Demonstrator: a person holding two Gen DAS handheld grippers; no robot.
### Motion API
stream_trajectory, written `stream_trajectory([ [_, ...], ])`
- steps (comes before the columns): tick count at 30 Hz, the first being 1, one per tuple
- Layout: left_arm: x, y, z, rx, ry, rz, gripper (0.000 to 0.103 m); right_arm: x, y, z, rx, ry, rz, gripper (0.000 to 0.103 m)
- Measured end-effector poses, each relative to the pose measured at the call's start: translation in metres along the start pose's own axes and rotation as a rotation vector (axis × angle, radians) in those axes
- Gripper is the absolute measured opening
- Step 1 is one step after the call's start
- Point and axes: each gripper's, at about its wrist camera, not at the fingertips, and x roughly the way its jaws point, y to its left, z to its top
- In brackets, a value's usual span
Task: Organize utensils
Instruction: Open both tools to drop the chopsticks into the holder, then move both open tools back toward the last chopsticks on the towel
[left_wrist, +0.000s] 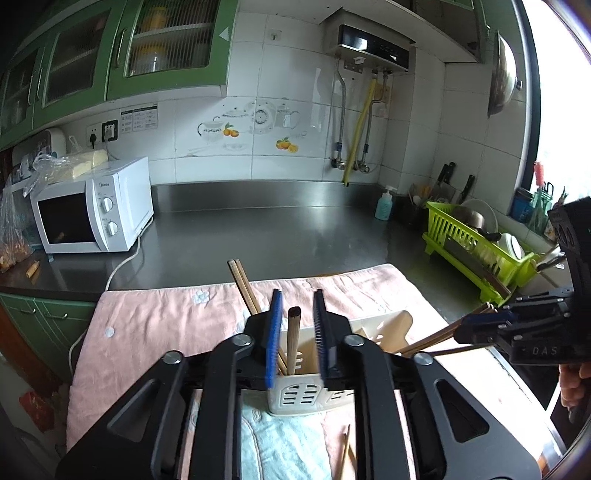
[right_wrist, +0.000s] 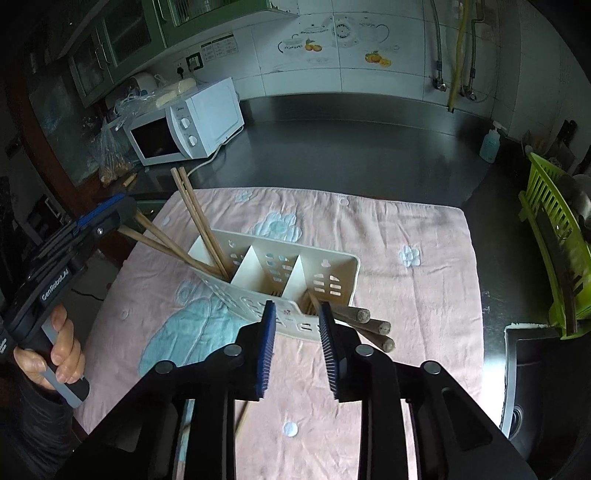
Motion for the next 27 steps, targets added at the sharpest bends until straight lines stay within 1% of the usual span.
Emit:
stream_trajectory([
  [1,-0.002,-0.001,-0.001,0.002,-0.007,-0.009,0.025,-0.002,0.0,0.001,-0.001,-0.011,0.005,0.03],
  [4,-0.009,-0.001,-0.003,0.006,-0.021,-0.011,0.03,-0.014,0.0,0.001,0.002,-0.056,0.006,0.032],
  [5,-0.012,-0.002,-0.003,0.005,-0.026,-0.012,0.033,-0.02,0.0,0.0,0.004,-0.075,0.005,0.036],
  [6,-0.016,-0.001,-0.004,0.002,-0.033,-0.012,0.034,-0.025,0.001,-0.002,0.0,-0.088,0.001,0.037],
  [8,-0.023,-0.001,-0.005,-0.004,-0.045,-0.015,0.04,-0.037,0.005,-0.01,-0.02,-0.123,-0.023,0.038],
  [9,-0.028,-0.001,-0.007,-0.007,-0.051,-0.016,0.041,-0.042,0.007,-0.015,-0.029,-0.141,-0.033,0.042],
  [11,-0.04,-0.003,-0.013,0.001,-0.062,-0.019,0.045,-0.052,0.015,-0.03,-0.055,-0.175,-0.053,0.046],
  [14,-0.055,-0.005,-0.027,0.02,-0.066,-0.019,0.049,-0.057,0.029,-0.059,-0.097,-0.204,-0.073,0.049],
  [17,-0.068,-0.006,-0.045,0.035,-0.056,-0.022,0.05,-0.049,0.044,-0.093,-0.133,-0.199,-0.071,0.049],
  [20,-0.078,-0.006,-0.067,0.045,-0.034,-0.023,0.051,-0.031,0.061,-0.131,-0.163,-0.176,-0.074,0.049],
  [24,-0.085,-0.003,-0.097,0.041,0.011,-0.026,0.051,0.001,0.071,-0.175,-0.126,-0.098,-0.01,0.049],
  [27,-0.087,0.003,-0.124,0.029,0.049,-0.022,0.051,0.02,0.079,-0.205,-0.098,-0.055,0.01,0.049],
])
